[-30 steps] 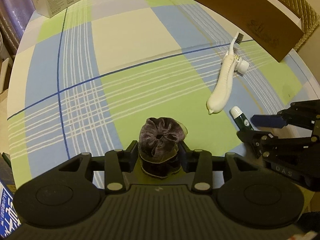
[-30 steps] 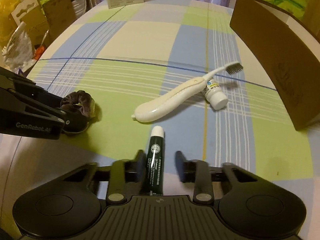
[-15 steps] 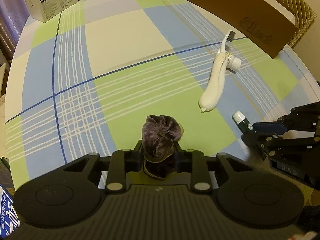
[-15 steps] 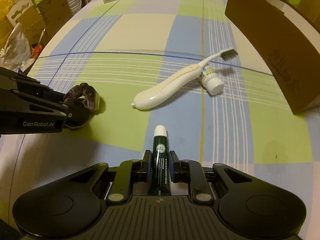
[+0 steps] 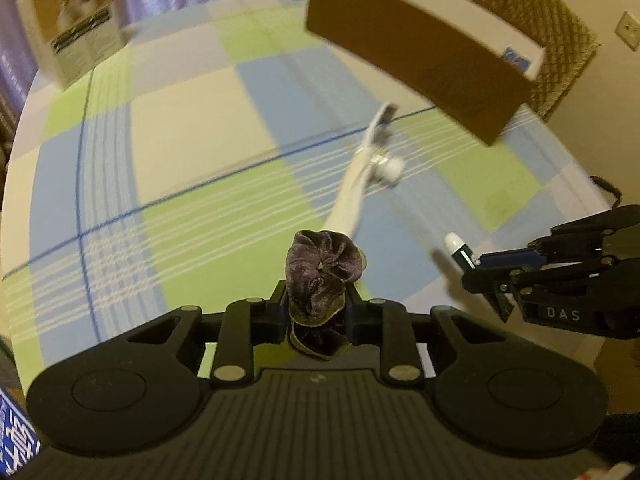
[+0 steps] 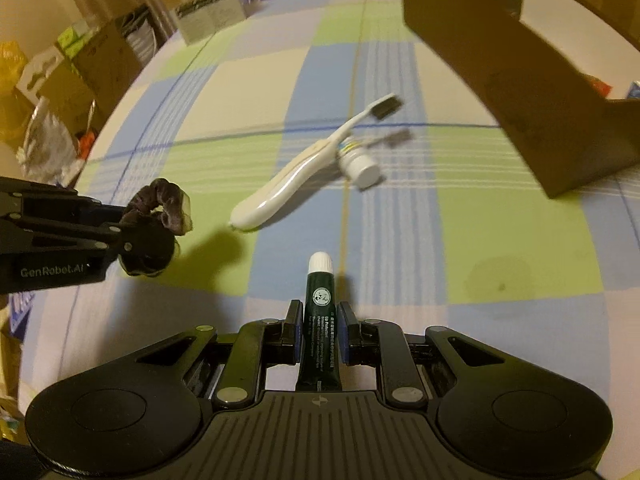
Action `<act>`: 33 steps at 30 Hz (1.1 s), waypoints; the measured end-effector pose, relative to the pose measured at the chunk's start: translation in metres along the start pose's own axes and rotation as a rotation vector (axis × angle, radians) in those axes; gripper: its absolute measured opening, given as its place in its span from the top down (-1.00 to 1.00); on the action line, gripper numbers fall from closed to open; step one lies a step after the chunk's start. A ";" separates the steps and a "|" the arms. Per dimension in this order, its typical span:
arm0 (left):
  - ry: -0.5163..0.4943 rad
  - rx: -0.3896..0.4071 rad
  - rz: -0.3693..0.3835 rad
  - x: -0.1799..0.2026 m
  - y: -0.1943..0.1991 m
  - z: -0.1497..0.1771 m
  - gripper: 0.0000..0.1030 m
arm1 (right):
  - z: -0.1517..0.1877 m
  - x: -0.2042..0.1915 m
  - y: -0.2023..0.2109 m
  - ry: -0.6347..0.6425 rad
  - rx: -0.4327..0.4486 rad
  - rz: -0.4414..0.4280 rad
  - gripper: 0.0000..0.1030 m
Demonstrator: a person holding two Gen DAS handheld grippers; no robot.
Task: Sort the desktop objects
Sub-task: 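Carry the scrunchie and green tube over the open box with both tools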
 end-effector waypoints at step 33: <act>-0.157 0.259 0.156 0.156 -0.024 -0.184 0.57 | -0.100 0.161 0.119 -0.172 0.292 0.028 0.72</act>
Point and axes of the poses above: each gripper's, at about its wrist camera, not at the fingertips, and y roughly against the way its jaws point, x to its right, z to its underside, the point moved 2 cm from there along -y, roughly the way its jaws point, and after that the axes turned 2 degrees about z, right-handed, at the moved point
